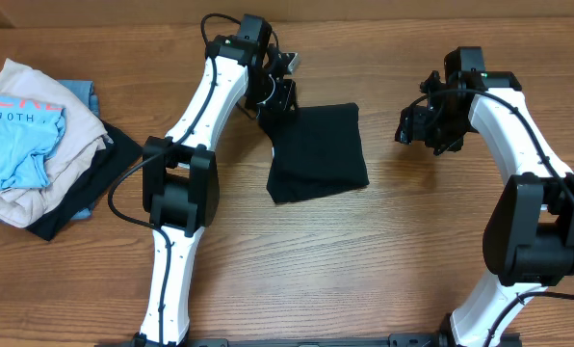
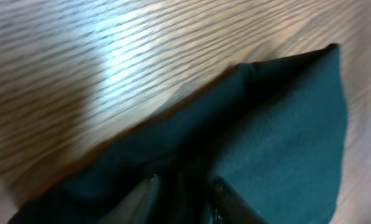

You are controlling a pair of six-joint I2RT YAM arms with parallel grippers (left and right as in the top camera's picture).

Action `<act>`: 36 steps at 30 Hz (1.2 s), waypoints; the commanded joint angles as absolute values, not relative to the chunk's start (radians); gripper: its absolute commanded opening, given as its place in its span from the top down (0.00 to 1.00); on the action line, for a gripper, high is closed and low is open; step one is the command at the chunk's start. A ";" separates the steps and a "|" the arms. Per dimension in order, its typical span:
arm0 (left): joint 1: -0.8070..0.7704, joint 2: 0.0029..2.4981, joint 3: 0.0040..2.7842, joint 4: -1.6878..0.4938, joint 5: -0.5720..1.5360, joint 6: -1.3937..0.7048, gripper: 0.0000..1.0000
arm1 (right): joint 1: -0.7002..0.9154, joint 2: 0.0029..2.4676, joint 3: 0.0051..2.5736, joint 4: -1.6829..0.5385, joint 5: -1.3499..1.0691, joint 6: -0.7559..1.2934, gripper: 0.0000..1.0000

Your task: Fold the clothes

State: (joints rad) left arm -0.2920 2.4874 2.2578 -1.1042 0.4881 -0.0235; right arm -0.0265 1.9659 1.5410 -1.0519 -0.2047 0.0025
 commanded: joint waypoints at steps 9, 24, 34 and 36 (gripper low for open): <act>-0.277 2.470 2.281 -1.230 0.437 -0.126 0.96 | -0.030 1.926 1.559 -1.066 -0.234 -0.005 0.36; -0.275 2.470 2.281 -1.242 0.409 -0.128 0.96 | 0.216 1.927 1.460 -0.892 -0.944 -0.090 0.96; -0.275 2.470 2.280 -1.252 0.359 -0.128 0.96 | 0.344 1.932 1.176 -0.377 -0.848 0.219 0.96; -0.276 2.471 2.280 -1.252 0.347 -0.128 0.96 | 0.352 1.932 1.148 -0.342 -0.795 0.245 0.96</act>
State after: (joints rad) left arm -0.2798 2.4874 2.2585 -1.2499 0.3946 -0.1135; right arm 0.3347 1.9621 1.1873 -0.3779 -0.8631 0.1780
